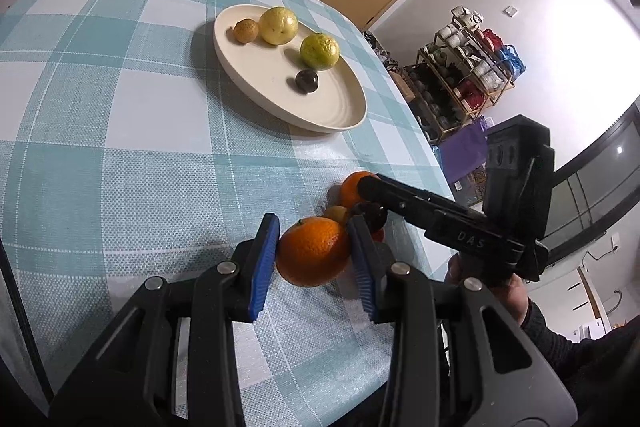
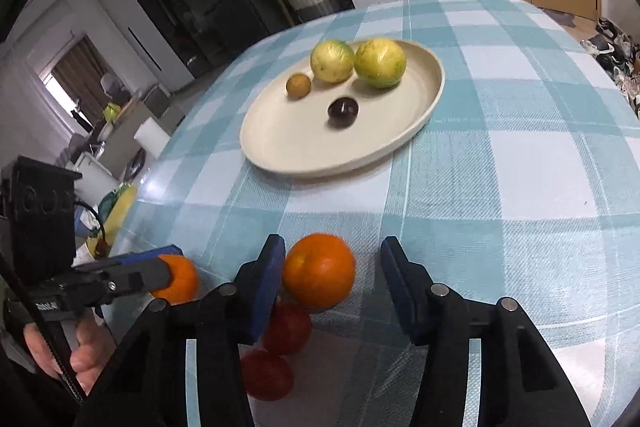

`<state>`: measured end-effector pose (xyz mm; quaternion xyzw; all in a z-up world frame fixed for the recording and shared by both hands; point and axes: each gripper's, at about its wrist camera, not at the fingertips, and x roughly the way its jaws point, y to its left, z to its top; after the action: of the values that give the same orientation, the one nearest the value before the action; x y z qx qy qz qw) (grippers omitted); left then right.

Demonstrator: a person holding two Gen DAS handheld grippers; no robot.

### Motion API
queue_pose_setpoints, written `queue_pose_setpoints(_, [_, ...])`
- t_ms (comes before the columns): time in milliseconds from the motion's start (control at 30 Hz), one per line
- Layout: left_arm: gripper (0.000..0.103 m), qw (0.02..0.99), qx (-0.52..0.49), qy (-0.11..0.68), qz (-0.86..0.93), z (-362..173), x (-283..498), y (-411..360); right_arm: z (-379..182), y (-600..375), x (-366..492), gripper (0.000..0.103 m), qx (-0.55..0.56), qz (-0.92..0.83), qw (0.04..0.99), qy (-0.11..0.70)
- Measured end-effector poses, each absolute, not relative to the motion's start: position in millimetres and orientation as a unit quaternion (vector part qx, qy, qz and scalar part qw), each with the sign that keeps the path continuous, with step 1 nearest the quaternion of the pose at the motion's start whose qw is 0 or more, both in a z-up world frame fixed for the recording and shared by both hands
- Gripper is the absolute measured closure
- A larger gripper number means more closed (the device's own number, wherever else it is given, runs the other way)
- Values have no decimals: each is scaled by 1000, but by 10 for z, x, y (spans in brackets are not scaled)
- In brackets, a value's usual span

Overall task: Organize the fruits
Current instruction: 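Grasp the large orange with the right gripper while the left gripper holds its orange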

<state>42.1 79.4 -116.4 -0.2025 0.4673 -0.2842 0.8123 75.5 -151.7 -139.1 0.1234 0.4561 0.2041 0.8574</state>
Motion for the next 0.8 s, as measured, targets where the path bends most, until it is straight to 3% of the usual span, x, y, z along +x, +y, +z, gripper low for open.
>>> queue_pose_setpoints(100, [70,812,-205,468,-284,-1168,421,796,-1419,-1491,754,53,131,208,854,459])
queue_pose_setpoints(167, [70,811,-206,468,-284,-1169,417,806,-1419,-1463,747,64,134,221,850,458])
queue_pose_setpoints(800, [70,822,-205,456,-273,-1069,571,833,-1268,-1639,724,66,180,235,859,418])
